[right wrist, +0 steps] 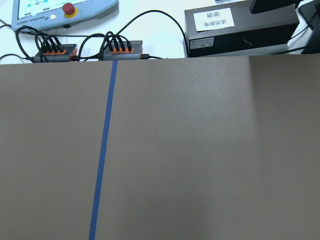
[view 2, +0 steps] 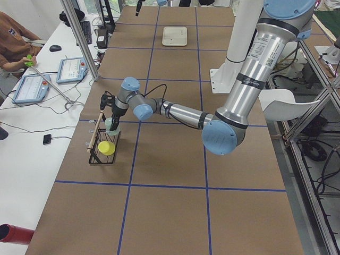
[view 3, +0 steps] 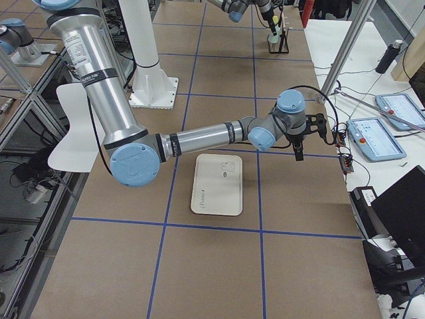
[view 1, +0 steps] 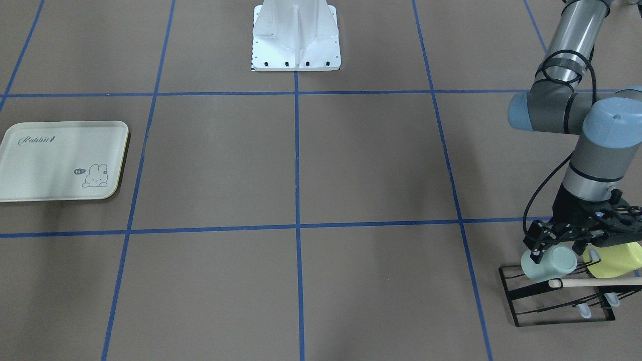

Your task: Left arm grabs green cup and hands to right arm on tray

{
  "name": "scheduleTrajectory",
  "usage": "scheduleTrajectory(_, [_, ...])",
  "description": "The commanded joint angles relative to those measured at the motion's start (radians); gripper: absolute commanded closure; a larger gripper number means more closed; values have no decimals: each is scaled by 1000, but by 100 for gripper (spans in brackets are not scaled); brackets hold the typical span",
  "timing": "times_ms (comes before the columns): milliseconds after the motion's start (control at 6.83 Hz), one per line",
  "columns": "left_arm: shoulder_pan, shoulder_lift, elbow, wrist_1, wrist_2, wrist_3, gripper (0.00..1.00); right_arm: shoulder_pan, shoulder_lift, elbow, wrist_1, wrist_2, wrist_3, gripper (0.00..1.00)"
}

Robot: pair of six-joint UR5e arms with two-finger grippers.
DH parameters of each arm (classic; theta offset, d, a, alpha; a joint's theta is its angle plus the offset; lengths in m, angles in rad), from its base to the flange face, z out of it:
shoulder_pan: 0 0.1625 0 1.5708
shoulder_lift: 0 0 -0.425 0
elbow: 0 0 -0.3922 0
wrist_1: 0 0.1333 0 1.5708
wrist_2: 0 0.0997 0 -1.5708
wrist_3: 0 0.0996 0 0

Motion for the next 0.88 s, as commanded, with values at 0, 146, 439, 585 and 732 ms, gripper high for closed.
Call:
scheduleTrajectory(0, [2,-3,16,-12,-1,4,0,-12,11,-4,109,1,152,1])
scheduleTrajectory(146, [2,-6,22,-12,-1,4,0,-17,17,-2,125,2,215,1])
scheduleTrajectory(439, [2,-11,29,-14,-1,7,2,-18,18,-4,182,13,304,1])
scheduleTrajectory(585, [2,-12,27,-14,-1,8,3,-18,21,-2,194,25,348,1])
scheduleTrajectory(732, [2,-15,27,-14,-1,10,3,-18,21,-4,212,28,382,1])
